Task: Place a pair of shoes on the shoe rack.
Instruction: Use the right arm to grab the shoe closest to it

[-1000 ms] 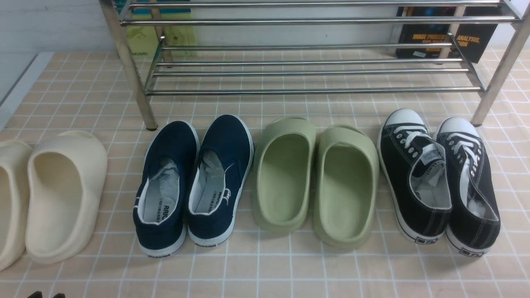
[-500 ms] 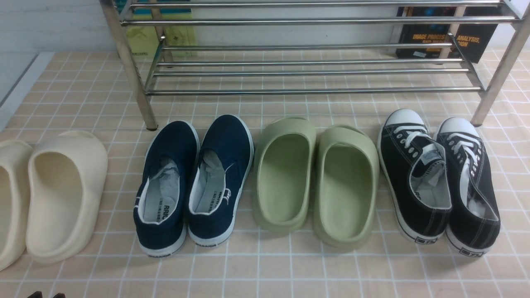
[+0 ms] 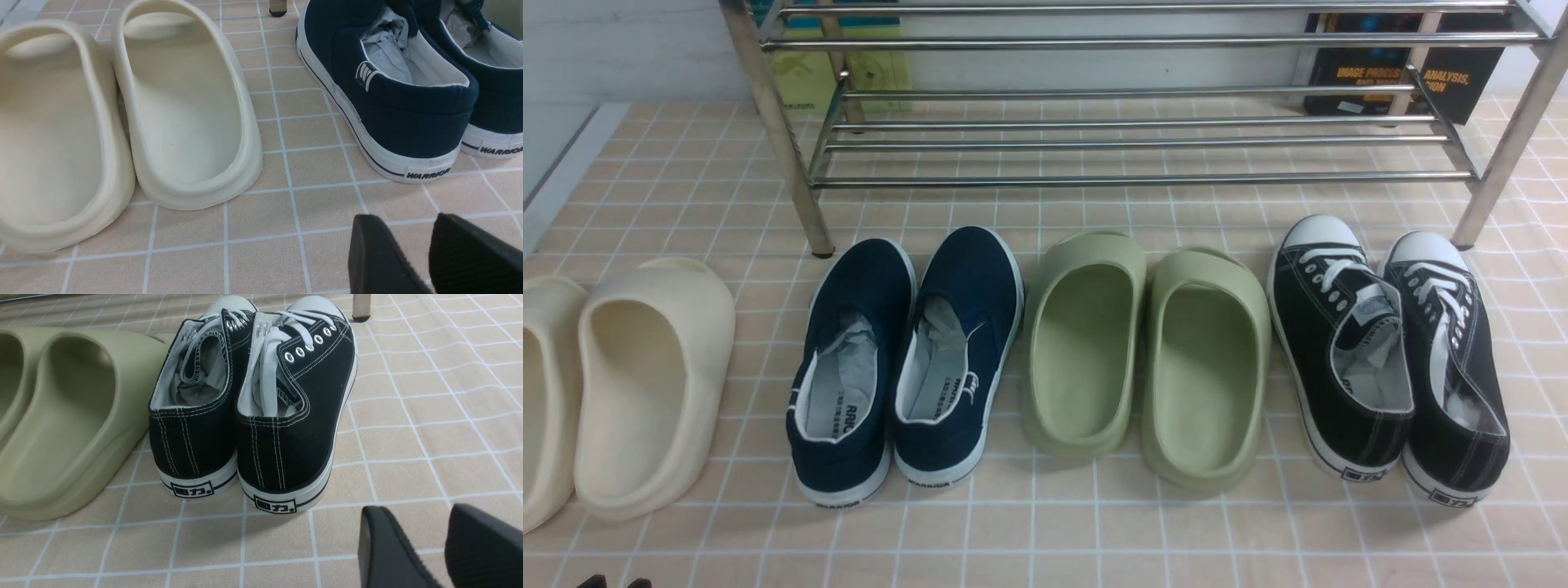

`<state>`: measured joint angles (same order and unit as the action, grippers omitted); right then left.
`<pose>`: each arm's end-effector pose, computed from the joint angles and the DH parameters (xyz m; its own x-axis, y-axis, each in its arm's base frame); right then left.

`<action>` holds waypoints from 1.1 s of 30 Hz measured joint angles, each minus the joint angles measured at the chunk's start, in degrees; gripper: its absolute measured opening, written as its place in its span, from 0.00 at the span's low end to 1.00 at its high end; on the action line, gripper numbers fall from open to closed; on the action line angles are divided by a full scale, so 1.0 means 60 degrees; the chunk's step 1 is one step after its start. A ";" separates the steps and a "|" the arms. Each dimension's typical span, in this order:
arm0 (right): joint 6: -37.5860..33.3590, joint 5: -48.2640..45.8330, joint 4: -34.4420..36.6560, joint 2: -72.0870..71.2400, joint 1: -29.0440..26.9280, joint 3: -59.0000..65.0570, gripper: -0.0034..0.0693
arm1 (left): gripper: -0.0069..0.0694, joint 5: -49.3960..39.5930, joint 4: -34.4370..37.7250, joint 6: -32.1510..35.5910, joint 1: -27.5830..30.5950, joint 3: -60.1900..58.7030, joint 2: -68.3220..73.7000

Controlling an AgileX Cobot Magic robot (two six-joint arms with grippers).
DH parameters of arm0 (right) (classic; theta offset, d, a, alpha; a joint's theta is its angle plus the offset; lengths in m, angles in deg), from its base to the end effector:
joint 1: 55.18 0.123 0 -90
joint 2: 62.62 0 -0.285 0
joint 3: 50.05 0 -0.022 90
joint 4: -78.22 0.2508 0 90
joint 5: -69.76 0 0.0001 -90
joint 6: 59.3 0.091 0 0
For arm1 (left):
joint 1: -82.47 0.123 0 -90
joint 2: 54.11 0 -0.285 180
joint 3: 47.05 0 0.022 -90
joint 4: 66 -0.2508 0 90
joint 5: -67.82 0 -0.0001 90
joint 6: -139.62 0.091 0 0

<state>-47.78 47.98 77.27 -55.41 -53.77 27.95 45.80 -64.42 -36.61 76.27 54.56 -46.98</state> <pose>0.0523 0.0007 0.1750 -0.2905 0.1775 -0.9403 0.0355 0.9840 0.1748 0.0518 -0.0066 0.1724 -0.2945 0.0725 -0.9529 0.1297 0.9909 0.0352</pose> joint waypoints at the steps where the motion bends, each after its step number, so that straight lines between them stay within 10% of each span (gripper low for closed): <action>1: 0.0000 0.0010 0.0000 0.0000 0.0000 0.0000 0.38 | 0.40 0.0000 0.0000 0.0000 0.0000 0.0000 0.0000; 6: -0.0008 0.1010 -0.0145 0.0000 0.0000 0.0098 0.38 | 0.40 0.0000 0.0000 0.0000 0.0000 0.0000 0.0000; 18: 0.0359 0.8792 -0.0183 0.0000 0.0000 0.0098 0.38 | 0.40 0.0000 0.0000 0.0000 0.0000 0.0000 0.0000; 33: -0.1005 0.8999 -0.0075 0.1757 0.0000 -0.2588 0.17 | 0.41 0.0000 0.0000 0.0000 0.0000 0.0000 0.0000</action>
<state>-53.81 101.98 76.82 -44.87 -53.77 12.42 45.80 -64.42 -36.61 76.27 54.56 -46.98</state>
